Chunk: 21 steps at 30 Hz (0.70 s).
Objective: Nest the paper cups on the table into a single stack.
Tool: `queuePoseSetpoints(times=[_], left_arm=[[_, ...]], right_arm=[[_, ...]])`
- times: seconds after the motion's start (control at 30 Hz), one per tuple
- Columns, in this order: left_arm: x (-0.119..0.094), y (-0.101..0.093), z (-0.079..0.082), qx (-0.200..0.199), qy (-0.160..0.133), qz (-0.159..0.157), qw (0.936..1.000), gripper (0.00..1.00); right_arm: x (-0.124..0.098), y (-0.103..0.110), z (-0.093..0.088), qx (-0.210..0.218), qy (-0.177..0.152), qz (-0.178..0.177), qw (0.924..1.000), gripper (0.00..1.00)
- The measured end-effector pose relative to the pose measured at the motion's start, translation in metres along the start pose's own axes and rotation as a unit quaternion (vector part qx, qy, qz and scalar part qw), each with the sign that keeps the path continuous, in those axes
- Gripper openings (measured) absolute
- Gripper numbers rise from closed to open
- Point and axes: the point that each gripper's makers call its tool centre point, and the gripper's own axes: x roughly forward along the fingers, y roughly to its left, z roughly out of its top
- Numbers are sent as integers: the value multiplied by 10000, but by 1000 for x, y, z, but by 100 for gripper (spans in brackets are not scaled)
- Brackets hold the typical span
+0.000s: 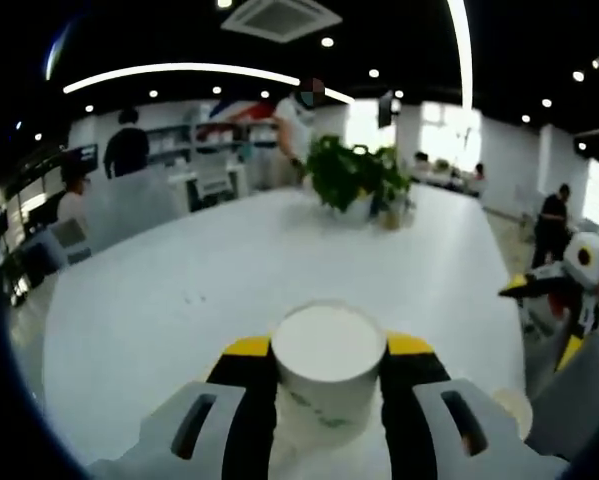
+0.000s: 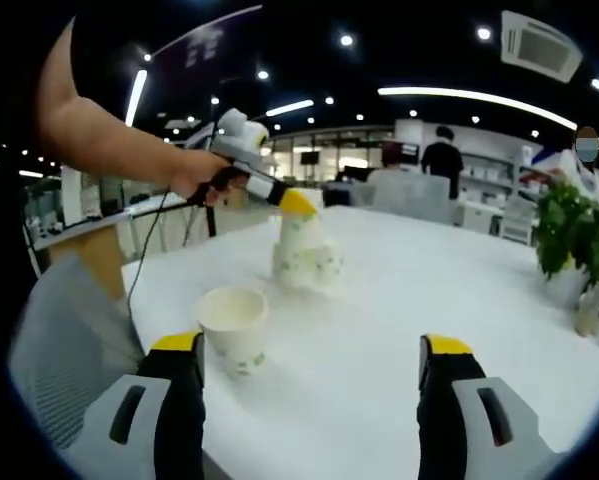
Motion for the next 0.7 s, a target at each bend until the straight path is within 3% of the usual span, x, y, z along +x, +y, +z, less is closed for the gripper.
queuePoseSetpoints(times=[0.4,0.7], left_arm=[[-10,1,46,310,-106,-126,9994,39],[-15,3,53,364,-32,-193,9991,39]], right_arm=[[0,0,1,-8,-25,-7,10000,86],[0,0,2,-23,-37,-13,10000,86]])
